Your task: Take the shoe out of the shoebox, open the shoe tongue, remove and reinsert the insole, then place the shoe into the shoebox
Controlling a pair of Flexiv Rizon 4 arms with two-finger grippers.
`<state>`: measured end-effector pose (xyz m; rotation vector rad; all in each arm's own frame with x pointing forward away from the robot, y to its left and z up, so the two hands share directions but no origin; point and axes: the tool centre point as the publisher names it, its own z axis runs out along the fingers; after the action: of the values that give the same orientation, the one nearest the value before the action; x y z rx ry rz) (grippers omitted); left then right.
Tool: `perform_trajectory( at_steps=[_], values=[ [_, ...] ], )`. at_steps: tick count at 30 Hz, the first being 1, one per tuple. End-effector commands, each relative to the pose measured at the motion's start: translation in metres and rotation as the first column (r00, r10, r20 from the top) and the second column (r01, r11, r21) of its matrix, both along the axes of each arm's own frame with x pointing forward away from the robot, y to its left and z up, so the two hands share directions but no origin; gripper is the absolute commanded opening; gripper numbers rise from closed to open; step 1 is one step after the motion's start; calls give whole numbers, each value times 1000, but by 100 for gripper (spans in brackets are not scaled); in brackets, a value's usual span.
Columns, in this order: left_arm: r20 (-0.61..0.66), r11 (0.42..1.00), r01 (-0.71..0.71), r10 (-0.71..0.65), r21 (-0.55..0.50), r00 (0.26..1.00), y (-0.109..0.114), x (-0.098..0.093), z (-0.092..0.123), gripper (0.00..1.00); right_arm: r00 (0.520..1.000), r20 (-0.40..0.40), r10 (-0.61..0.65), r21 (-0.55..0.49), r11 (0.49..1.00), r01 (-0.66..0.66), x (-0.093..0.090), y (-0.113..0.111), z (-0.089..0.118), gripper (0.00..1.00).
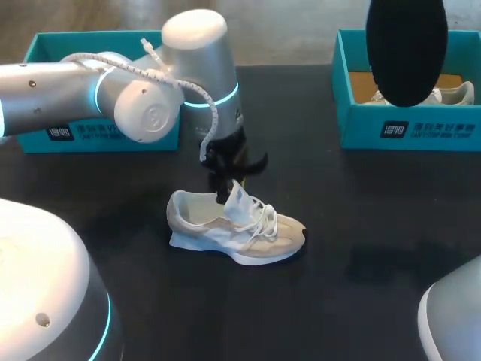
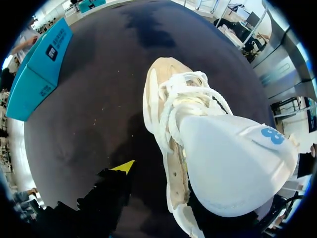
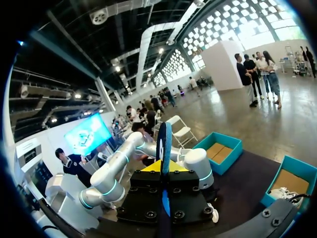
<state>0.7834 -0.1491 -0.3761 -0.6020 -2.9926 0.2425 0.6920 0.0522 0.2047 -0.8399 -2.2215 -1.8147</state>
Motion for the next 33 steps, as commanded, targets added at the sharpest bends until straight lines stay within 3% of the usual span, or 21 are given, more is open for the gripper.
perform_trajectory(
  at_steps=[1,12,19,33],
  values=[
    [1,1000,5,-5,-3,1000,1,-1,0,0,1000,-3,0,-4,1000,0,1,1,1,0],
    [-3,999,33,-33,-4,999,2,-4,1,0,1000,-3,0,-4,1000,0,1,1,1,0],
    [18,996,83,-82,-41,996,4,0,18,0,1000,-3,0,-4,1000,0,1,1,1,0],
    [56,921,386,-383,-58,922,5,15,58,0,1000,-3,0,-4,1000,0,1,1,1,0]
  ],
)
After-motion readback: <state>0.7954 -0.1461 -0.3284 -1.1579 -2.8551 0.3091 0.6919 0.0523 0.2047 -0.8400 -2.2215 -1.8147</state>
